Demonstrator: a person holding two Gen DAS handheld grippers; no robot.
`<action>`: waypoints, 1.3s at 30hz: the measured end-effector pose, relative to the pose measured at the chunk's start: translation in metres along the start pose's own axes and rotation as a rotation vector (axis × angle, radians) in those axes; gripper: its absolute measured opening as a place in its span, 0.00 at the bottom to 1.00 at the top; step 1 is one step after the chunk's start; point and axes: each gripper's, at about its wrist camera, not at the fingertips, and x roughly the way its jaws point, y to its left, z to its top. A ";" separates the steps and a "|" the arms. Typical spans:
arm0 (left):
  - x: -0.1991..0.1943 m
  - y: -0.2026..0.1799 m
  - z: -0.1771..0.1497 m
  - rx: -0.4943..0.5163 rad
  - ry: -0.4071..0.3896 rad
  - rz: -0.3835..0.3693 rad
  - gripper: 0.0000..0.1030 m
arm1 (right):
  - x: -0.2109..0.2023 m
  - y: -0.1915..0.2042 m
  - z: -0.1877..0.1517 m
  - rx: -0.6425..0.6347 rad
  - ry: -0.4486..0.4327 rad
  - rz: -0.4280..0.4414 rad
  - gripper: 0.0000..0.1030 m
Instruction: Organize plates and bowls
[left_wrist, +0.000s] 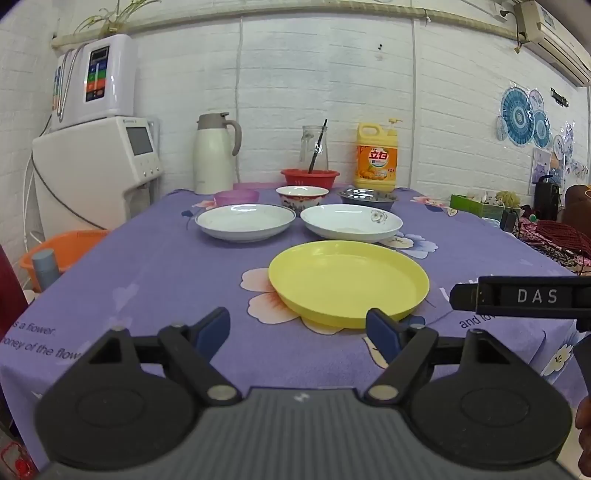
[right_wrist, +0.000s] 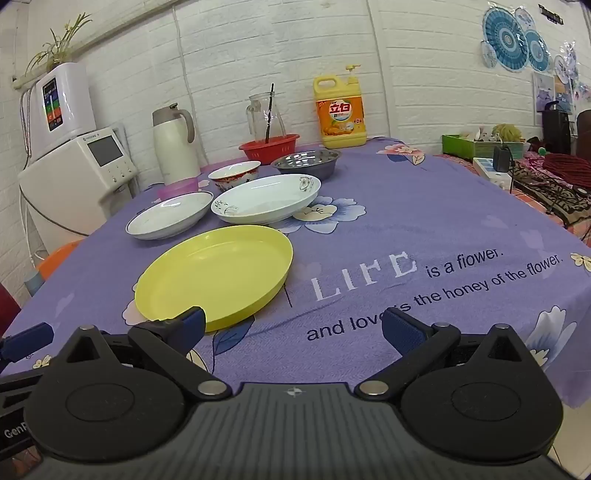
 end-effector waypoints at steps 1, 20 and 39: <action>0.000 0.000 0.000 0.003 0.000 0.000 0.77 | 0.000 0.000 0.000 0.002 -0.001 0.000 1.00; 0.004 0.005 -0.002 -0.016 0.012 -0.022 0.77 | 0.003 0.000 -0.003 -0.002 0.007 0.003 1.00; 0.001 0.007 -0.002 -0.026 0.006 -0.047 0.77 | 0.003 0.005 -0.004 -0.007 0.013 0.002 1.00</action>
